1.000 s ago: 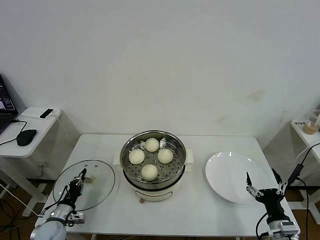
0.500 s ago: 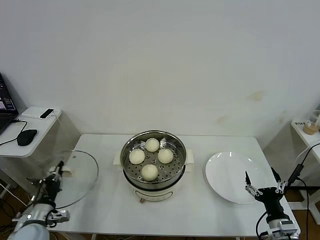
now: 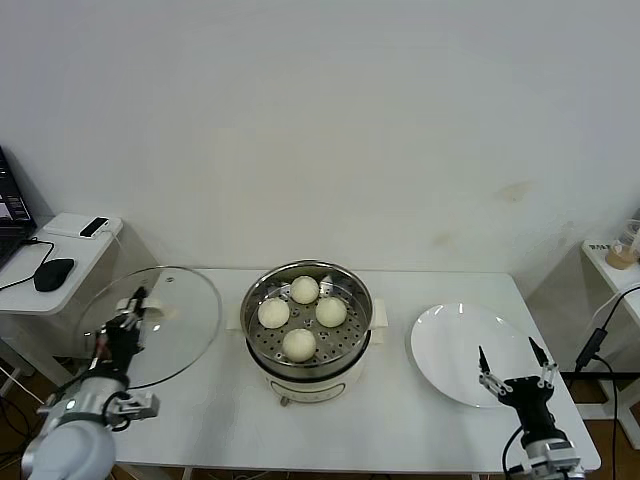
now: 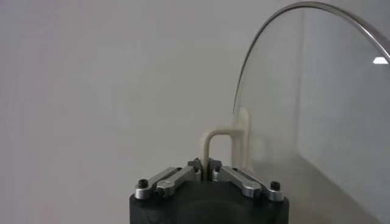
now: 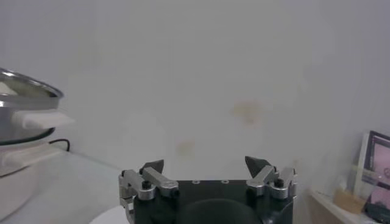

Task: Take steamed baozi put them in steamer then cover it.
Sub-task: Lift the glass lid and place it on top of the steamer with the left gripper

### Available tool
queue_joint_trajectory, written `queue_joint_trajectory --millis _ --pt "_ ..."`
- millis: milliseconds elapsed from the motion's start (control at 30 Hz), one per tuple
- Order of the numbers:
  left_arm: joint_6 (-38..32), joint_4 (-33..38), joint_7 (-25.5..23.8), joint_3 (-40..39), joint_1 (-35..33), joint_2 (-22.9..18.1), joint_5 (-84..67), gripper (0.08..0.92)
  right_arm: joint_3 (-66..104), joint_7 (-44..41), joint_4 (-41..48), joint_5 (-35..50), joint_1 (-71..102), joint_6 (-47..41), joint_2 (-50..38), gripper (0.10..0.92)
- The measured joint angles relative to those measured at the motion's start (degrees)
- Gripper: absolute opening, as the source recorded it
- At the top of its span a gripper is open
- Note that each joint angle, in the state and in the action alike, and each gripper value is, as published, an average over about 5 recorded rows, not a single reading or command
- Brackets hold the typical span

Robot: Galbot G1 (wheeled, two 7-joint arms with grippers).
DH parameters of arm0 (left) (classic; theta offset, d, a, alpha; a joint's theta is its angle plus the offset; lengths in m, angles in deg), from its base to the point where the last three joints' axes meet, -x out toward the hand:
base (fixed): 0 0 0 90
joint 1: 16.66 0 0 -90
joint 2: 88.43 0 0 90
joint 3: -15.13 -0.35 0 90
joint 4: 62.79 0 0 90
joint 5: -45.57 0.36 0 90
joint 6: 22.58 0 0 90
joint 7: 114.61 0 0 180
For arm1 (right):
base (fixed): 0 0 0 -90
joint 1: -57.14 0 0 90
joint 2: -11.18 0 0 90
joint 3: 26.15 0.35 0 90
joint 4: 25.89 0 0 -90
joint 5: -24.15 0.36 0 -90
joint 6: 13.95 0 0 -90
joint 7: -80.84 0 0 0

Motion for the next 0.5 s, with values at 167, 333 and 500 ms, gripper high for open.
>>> queue_joint_trajectory --millis 167,333,500 --pt "3.2 1.9 -1.3 -6.7 4.3 2.0 -0.8 0.13 -0.8 -0.4 0.1 -1.6 -0.5 -0.3 0.8 0.823" --pt "7.1 3.3 -4.1 -13.0 8.9 2.4 -0.3 0.13 -1.6 -0.6 0.9 -3.7 -0.8 -0.3 1.6 0.823" --pt "10.7 3.6 -7.8 -18.3 12.9 1.3 2.2 0.13 -2.6 -0.6 1.9 -5.9 -1.4 -0.5 2.4 0.823"
